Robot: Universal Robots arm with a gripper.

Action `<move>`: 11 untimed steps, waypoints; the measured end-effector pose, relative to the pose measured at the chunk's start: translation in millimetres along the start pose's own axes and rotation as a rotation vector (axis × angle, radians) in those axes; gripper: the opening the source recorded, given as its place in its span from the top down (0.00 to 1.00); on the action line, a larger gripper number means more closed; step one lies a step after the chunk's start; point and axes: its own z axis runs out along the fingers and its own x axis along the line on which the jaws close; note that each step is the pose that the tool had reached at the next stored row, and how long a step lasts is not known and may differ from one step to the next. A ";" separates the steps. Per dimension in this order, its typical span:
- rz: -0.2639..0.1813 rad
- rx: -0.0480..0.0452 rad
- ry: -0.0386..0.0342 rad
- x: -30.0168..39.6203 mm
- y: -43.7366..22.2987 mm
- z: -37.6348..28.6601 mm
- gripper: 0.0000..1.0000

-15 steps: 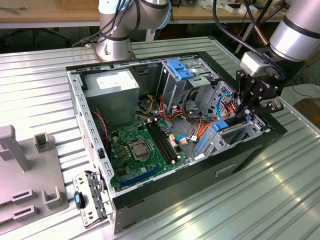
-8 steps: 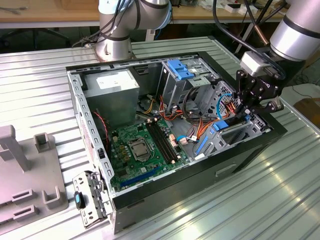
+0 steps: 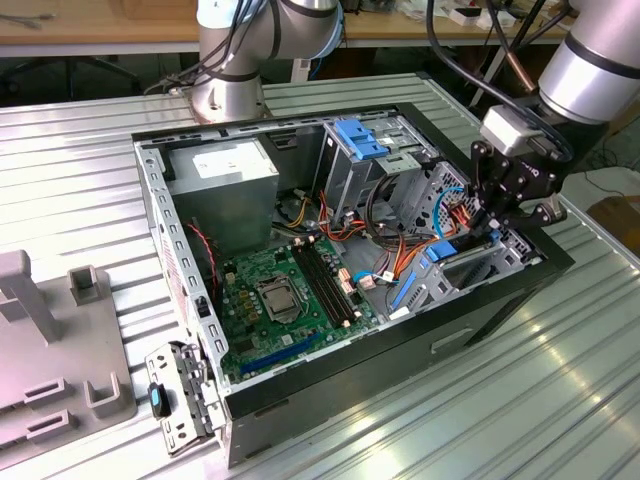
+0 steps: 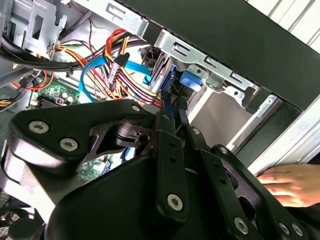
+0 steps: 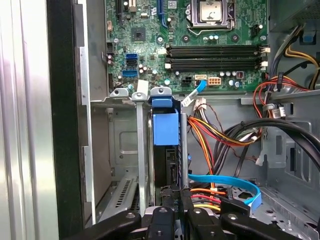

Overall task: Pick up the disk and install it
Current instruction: 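Insert the first disk wire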

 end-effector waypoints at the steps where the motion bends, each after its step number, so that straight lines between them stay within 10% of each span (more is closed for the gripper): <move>1: 0.000 0.0000 0.0001 0.0 0.0 0.6 0.83; 11: 0.000 -0.0001 -0.0020 0.0 0.1 3.3 0.83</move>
